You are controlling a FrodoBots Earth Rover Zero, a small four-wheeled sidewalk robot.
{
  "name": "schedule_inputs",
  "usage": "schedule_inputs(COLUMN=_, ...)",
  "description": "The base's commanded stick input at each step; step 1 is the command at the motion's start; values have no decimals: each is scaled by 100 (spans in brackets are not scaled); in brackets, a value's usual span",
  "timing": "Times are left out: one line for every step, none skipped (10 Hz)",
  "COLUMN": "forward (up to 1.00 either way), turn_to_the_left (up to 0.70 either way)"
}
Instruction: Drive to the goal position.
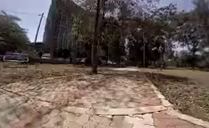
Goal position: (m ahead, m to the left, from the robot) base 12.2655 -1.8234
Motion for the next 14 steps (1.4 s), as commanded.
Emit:
schedule_inputs(forward=100, turn_to_the_left=0)
schedule_inputs(forward=100, turn_to_the_left=0)
schedule_inputs(forward=100, turn_to_the_left=0)
schedule_inputs(forward=100, turn_to_the_left=0)
schedule_inputs(forward=100, turn_to_the_left=0)
schedule_inputs(forward=100, turn_to_the_left=0)
schedule_inputs(forward=100, turn_to_the_left=0)
schedule_inputs(forward=100, turn_to_the_left=0)
schedule_inputs(forward=100, turn_to_the_left=0)
schedule_inputs(forward=100, turn_to_the_left=0)
schedule_inputs(forward=100, turn_to_the_left=0)
schedule_inputs(forward=100, turn_to_the_left=-28)
schedule_inputs(forward=100, turn_to_the_left=-31)
schedule_inputs(forward=100, turn_to_the_left=-26)
